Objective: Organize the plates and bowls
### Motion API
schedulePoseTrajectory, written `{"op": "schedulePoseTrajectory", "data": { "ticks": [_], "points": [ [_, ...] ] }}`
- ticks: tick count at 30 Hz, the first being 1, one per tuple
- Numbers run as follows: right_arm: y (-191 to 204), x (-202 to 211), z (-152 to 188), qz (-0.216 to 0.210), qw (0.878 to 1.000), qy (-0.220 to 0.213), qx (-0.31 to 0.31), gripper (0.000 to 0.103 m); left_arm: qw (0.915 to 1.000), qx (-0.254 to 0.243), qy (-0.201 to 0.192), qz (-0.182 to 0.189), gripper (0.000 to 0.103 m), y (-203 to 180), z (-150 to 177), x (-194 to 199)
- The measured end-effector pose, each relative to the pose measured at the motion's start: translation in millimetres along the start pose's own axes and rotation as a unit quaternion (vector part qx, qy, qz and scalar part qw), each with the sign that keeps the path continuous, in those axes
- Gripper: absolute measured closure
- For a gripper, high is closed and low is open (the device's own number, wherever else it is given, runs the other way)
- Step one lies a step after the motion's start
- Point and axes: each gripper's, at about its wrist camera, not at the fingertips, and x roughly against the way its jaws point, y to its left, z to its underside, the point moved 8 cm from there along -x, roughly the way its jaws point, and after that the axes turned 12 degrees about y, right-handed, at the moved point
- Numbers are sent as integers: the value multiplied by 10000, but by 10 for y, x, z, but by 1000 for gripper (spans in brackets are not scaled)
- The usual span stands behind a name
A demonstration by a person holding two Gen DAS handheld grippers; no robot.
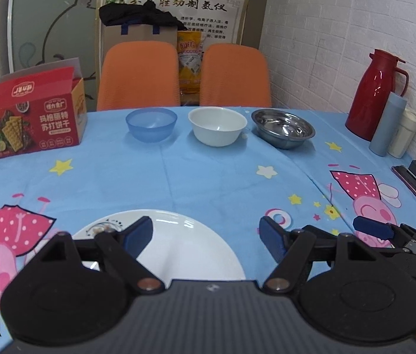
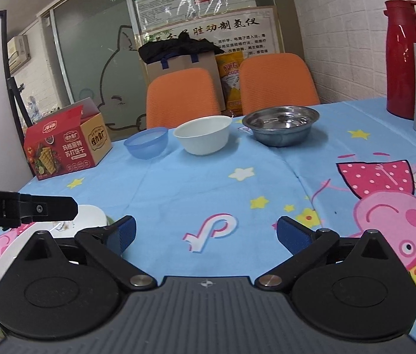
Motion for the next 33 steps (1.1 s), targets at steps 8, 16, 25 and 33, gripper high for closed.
{"op": "schedulePoseTrajectory", "data": {
  "ticks": [8,16,25,33],
  "points": [
    [-454,-8,23,715,9963,158,-459,0,9995,-281,120,-36,30,-243,-86,-143],
    [-675,27,38,502,9956,187,-766,0,9987,-410,287,-7,30,-393,-149,-277],
    [-763,-1,13,306,9961,246,-785,0,9983,-433,387,-32,30,-483,-234,-396],
    [-884,-35,-53,226,9959,254,-841,0,9974,-500,515,-13,30,-591,-324,-561]
  ]
}}
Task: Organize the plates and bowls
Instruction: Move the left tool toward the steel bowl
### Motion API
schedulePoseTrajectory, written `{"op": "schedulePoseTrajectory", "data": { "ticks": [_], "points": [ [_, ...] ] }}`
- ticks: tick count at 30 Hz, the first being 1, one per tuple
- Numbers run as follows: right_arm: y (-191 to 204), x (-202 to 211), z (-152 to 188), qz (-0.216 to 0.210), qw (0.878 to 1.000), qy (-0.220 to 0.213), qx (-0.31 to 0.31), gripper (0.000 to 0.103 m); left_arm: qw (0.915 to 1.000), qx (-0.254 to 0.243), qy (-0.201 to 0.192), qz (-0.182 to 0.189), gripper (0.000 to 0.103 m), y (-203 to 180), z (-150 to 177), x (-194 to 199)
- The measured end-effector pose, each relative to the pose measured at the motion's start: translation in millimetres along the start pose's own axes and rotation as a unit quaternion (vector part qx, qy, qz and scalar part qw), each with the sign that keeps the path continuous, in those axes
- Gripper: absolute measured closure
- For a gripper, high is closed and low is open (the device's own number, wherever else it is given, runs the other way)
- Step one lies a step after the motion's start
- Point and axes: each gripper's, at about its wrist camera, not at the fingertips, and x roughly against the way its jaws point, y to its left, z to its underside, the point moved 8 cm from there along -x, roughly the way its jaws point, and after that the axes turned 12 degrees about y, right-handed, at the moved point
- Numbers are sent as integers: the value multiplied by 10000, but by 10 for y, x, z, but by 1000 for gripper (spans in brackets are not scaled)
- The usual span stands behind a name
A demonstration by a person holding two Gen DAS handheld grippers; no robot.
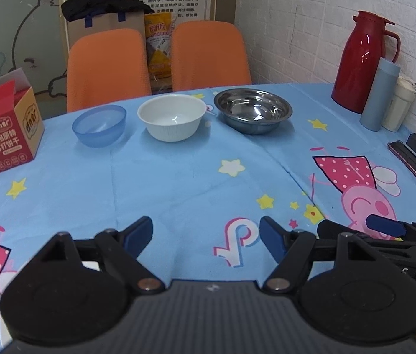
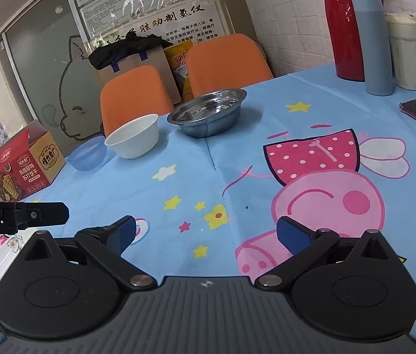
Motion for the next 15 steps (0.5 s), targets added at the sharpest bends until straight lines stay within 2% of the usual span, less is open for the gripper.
{"op": "schedulePoseTrajectory", "data": {
  "ticks": [4,9,15],
  "points": [
    [-58,-29,-69,-18,10000,29,17,0,9998,21,93,195,30,-62,-125,-83],
    [-38,-24,-312,43,9993,-102,346,0,9986,156,7,510,30,-60,-512,-112],
    [-23,-104,-1022,285,9953,-583,716,0,9977,221,-101,630,30,28,-1105,-227]
  ]
}}
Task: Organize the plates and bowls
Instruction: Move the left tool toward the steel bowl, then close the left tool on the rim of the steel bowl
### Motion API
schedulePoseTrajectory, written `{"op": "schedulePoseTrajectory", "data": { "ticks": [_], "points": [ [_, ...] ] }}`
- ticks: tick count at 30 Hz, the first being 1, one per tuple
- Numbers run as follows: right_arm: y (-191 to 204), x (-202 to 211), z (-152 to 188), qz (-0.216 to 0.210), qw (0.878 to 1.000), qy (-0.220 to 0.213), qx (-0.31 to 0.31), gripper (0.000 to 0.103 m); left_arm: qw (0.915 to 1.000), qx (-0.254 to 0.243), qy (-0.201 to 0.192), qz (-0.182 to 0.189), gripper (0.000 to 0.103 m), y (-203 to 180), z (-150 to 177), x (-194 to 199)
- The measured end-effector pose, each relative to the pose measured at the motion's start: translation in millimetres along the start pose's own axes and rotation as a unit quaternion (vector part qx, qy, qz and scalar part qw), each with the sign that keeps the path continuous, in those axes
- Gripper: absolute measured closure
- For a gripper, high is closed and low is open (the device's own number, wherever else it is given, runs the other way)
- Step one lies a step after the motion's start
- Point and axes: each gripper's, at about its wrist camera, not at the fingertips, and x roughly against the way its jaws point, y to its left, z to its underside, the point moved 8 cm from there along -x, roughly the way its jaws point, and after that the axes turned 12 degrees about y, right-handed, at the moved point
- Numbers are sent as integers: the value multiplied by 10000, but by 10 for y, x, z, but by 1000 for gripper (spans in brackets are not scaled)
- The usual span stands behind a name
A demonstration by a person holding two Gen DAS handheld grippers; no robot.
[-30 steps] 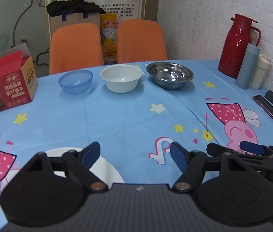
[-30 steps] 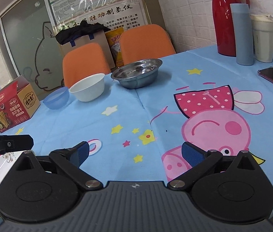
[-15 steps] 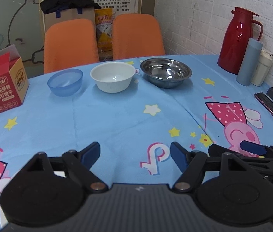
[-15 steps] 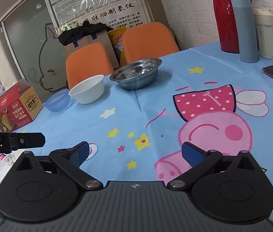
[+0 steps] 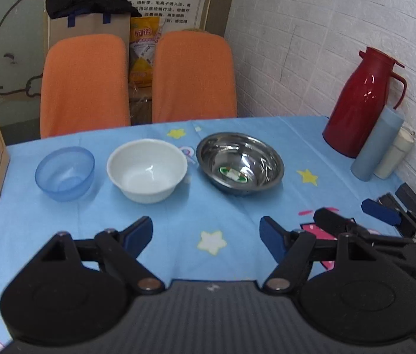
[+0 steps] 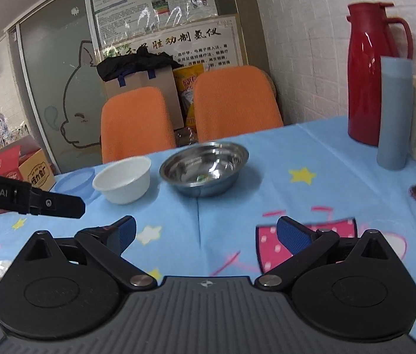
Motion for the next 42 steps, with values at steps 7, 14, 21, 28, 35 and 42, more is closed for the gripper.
{"op": "schedulePoseTrajectory", "data": {
  "ticks": [7,14,21,28,35,42],
  "points": [
    [-310,-768,-769,273,9990,-64,-334,0,9957,439,-26,820,30,89,-562,-333],
    [-478,-1419,-674,490,9977,308,-366,0,9913,538,155,1190,30,117,-652,-856],
    [-593,-1264,-594,100,9954,95,-946,0,9936,401,37,1057,30,-7,-721,-896],
    [-615,-1414,-525,25,9934,416,-1072,0,9967,367,50,723,30,-124,-626,-769],
    [-618,-1434,-517,-232,9910,511,-1215,0,9982,305,-14,512,30,-185,-575,-564],
    [-630,-1464,-495,-17,9924,596,-1076,0,9930,666,134,965,30,-228,-737,-842]
  ]
}}
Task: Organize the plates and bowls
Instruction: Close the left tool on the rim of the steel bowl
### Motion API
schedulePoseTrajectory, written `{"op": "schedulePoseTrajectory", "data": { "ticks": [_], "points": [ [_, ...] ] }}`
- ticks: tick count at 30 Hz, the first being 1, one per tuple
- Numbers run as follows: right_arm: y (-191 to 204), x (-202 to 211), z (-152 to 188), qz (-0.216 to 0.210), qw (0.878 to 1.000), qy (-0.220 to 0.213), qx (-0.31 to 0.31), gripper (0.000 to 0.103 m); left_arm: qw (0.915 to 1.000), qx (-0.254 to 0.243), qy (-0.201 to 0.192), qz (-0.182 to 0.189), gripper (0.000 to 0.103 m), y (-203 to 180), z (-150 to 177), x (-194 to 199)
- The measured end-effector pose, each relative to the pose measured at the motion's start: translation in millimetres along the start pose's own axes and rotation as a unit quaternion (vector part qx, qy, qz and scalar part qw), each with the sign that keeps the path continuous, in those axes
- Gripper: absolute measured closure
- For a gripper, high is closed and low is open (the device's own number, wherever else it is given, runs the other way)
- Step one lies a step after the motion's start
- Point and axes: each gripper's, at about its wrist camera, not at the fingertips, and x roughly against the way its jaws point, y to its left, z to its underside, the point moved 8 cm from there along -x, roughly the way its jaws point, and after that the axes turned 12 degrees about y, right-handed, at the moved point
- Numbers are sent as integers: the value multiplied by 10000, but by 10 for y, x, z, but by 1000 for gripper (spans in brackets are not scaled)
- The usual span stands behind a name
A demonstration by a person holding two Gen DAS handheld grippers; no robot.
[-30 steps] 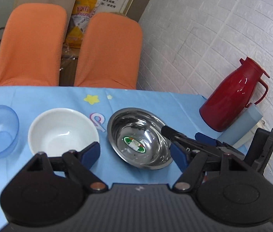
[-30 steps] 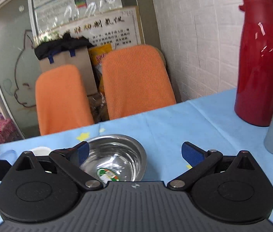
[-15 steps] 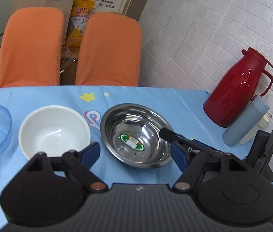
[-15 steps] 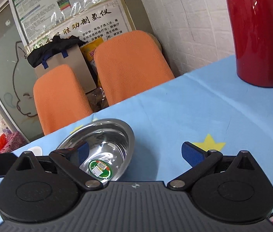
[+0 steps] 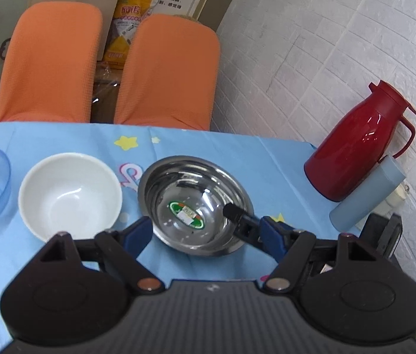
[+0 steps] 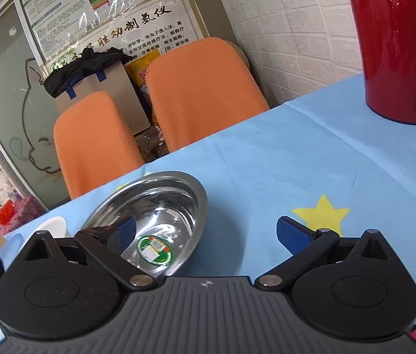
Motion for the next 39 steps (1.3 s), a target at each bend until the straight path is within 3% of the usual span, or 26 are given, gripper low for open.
{"op": "schedulePoseTrajectory", "data": {
  "ticks": [7,13,16,24,27,29,31,39],
  "points": [
    [-58,-127,57,130,9997,185,60,0,9999,-145,-30,-4,30,160,-404,-482],
    [-11,-143,68,122,9997,96,199,0,9996,-157,128,-183,30,353,-656,-813],
    [19,-164,50,138,9994,83,297,0,9987,-141,309,-367,30,431,-688,-961],
    [103,-225,45,185,9982,88,571,0,9962,-400,650,-429,32,359,-606,-1189],
    [150,-245,57,131,9973,98,722,0,9940,-674,648,-562,34,312,-541,-1200],
    [184,-249,87,103,9958,134,900,12,9934,-768,700,-479,52,261,-499,-1175],
    [227,-245,102,16,9955,195,926,19,9927,-856,626,-569,51,210,-467,-1100],
    [326,86,128,-290,9958,241,832,19,9921,-896,534,-701,51,48,-169,-539]
  ]
}}
